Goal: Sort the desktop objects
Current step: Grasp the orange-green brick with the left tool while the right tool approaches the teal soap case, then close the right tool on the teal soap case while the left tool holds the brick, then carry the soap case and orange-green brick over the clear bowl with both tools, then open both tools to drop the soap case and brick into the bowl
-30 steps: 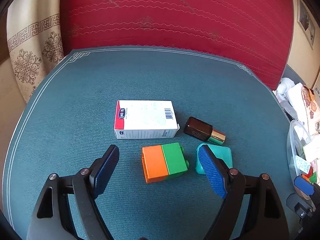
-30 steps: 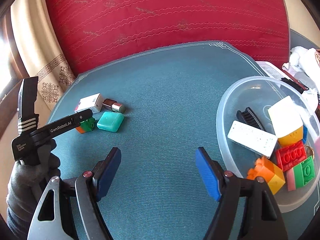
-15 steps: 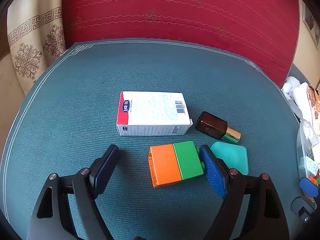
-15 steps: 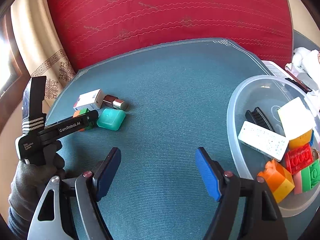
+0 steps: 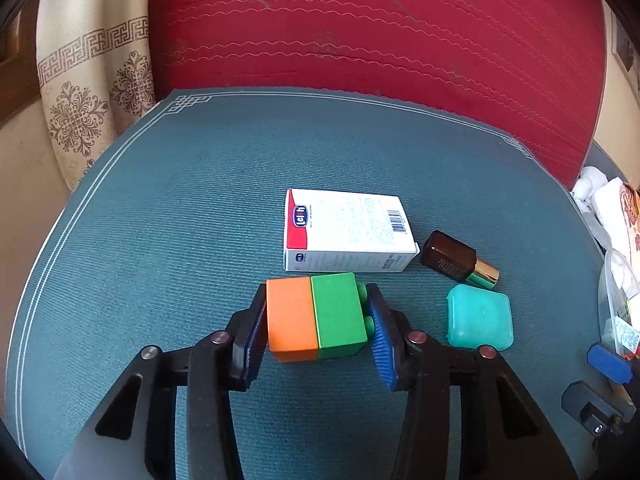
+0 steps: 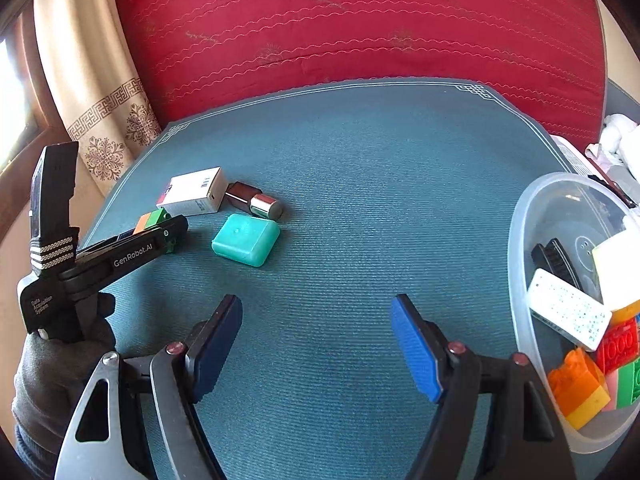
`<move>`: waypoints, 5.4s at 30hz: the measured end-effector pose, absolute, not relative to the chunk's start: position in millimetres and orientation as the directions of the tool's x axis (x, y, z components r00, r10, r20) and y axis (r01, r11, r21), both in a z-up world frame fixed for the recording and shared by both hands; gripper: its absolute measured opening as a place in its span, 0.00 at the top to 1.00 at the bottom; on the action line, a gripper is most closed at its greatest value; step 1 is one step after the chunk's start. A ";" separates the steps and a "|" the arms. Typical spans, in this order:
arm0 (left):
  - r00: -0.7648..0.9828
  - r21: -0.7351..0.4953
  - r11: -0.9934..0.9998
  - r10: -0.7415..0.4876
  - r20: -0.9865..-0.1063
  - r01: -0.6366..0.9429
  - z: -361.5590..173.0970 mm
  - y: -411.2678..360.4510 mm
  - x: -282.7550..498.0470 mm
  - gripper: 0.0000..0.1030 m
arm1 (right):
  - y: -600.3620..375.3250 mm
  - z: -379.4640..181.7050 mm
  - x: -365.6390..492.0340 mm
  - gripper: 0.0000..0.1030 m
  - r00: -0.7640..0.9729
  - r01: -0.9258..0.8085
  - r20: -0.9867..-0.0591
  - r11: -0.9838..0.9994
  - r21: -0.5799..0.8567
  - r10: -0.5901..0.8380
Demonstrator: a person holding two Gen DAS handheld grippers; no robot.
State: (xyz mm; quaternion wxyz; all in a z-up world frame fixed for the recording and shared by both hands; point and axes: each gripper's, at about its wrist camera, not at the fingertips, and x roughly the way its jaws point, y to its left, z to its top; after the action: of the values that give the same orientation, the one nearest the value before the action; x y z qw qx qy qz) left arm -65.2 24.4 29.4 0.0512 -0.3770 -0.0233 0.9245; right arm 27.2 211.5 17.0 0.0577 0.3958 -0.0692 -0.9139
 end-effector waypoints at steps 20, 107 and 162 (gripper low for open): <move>-0.751 -0.121 -0.991 0.035 -0.659 0.060 38.2 -14.4 -66.4 0.54 | 149.5 -2.3 -43.6 0.23 -0.661 0.110 -0.739 -0.991 0.074 -0.128; -0.733 -0.050 -0.949 0.275 -0.622 -0.313 68.0 134.9 1.7 0.54 | 366.3 59.5 114.1 0.39 -0.773 -0.328 -0.596 -0.941 0.079 0.220; -0.482 -0.201 -0.731 0.605 -0.634 -0.653 91.4 324.1 9.4 0.20 | 442.5 49.6 121.9 0.26 -0.786 -0.368 -0.586 -0.911 0.187 0.197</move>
State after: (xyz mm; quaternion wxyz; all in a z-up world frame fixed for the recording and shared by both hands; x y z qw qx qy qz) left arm 9.4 324.1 91.4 0.3655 -0.3542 0.0339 0.8601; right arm 121.9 442.5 49.6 -0.1515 0.2901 -0.1471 -0.9334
